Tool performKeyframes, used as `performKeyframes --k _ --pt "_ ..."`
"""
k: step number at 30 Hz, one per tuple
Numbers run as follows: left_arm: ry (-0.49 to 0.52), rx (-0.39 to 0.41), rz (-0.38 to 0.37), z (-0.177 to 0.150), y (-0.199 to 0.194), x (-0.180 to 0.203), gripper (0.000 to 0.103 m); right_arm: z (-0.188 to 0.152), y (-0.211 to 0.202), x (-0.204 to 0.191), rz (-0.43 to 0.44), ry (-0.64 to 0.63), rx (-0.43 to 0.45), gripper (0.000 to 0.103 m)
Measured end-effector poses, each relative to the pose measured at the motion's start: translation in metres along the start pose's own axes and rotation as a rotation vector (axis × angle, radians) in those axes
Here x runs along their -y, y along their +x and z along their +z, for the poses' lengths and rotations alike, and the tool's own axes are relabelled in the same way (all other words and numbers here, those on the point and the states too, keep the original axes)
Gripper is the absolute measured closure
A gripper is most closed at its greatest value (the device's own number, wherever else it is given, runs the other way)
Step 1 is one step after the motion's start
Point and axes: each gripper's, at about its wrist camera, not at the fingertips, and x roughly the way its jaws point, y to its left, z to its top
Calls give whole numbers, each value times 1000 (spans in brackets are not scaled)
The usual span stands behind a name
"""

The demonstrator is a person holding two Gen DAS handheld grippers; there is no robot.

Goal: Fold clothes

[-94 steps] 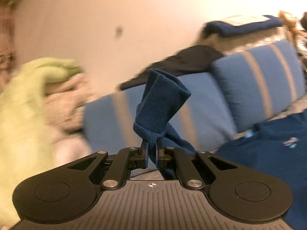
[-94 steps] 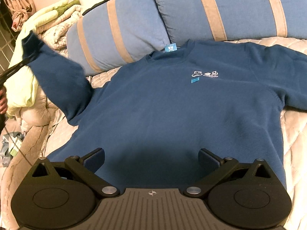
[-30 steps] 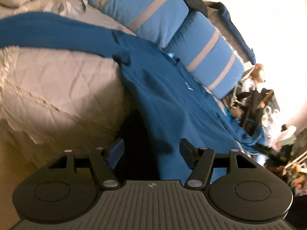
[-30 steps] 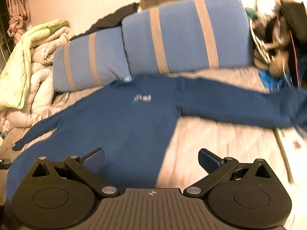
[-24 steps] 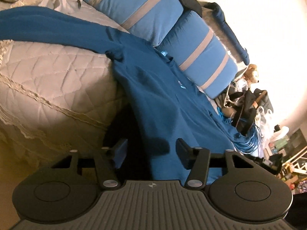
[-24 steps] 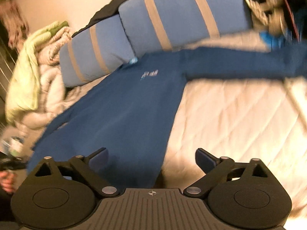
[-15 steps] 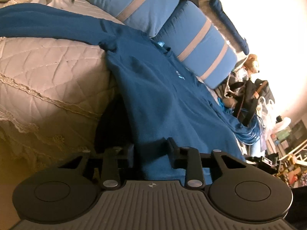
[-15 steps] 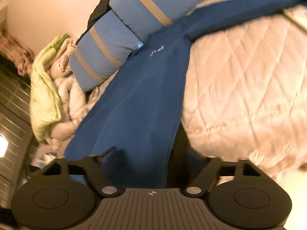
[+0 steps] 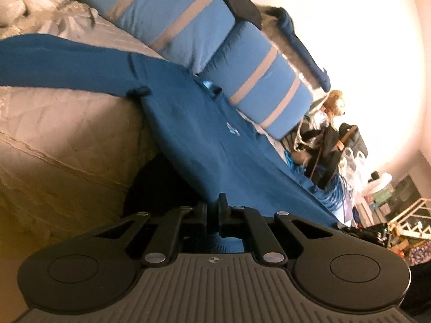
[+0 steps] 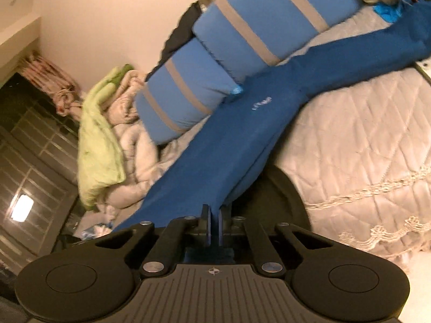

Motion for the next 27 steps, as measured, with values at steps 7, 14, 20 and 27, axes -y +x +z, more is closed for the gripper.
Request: performKeyframes --k 7,14,20,27 --pt "14 -114 148 -11 18 -8 93 -1 19 -4 -204 -70 -157 91" --pt "-44 -38 188 -8 8 -29 61 21 14 -10 -394 -177 -47 12" --pt "-63 99 287 10 -8 -37 42 50 32 -36 -450 -333 62 0" --pt "-54 236 430 30 -19 -43 39 86 66 -77 -459 -572 141 0"
